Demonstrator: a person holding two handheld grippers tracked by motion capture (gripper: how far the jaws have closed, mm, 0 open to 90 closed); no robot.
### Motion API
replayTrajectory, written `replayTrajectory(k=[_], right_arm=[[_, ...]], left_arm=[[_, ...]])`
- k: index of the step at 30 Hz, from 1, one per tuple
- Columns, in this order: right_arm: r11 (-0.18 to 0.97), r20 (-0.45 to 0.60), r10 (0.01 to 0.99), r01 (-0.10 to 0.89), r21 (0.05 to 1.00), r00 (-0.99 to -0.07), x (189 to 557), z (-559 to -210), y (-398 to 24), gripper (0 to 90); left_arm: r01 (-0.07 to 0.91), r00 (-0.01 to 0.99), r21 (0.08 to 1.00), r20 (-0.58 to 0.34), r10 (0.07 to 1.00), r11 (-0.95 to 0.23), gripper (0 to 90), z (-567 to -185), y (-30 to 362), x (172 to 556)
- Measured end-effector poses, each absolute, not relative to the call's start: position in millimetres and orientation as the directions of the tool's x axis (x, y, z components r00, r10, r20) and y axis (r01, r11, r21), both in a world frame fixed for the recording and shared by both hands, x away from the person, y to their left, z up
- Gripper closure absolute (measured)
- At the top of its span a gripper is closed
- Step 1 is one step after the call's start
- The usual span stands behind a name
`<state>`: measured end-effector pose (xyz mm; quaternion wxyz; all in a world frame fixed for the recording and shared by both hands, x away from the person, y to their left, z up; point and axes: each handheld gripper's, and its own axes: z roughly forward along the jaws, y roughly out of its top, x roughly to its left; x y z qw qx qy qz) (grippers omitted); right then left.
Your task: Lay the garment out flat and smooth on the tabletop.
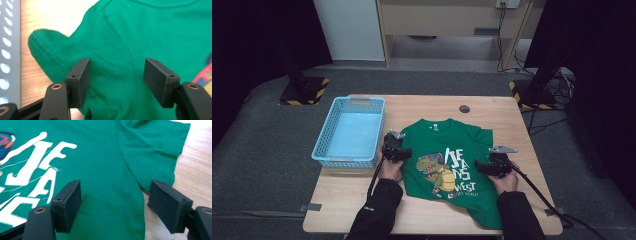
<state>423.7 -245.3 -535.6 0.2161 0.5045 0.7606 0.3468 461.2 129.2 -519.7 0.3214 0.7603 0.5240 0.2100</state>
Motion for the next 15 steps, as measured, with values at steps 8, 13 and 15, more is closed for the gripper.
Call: replayTrajectory(k=[8, 13, 15], right_arm=[[0.252, 0.047, 0.891, 0.579, 0.775, -0.451, 402.7, -514.8, -247.7, 21.2], [0.311, 0.018, 0.868, 0.572, 0.759, -0.496, 384.5, -516.7, -246.7, 19.8], [0.323, 0.025, 0.86, 0.582, 0.746, -0.509, 379.7, -519.0, -246.0, 19.1]], left_arm=[[0.671, 0.43, 0.69, -0.066, 0.901, -0.27, 34.0, -513.3, 120.0, 427.6], [0.663, 0.468, 0.675, -0.036, 0.883, -0.324, 32.1, -518.4, 111.9, 409.5], [0.661, 0.479, 0.664, -0.016, 0.878, -0.349, 31.4, -520.3, 108.6, 406.7]])
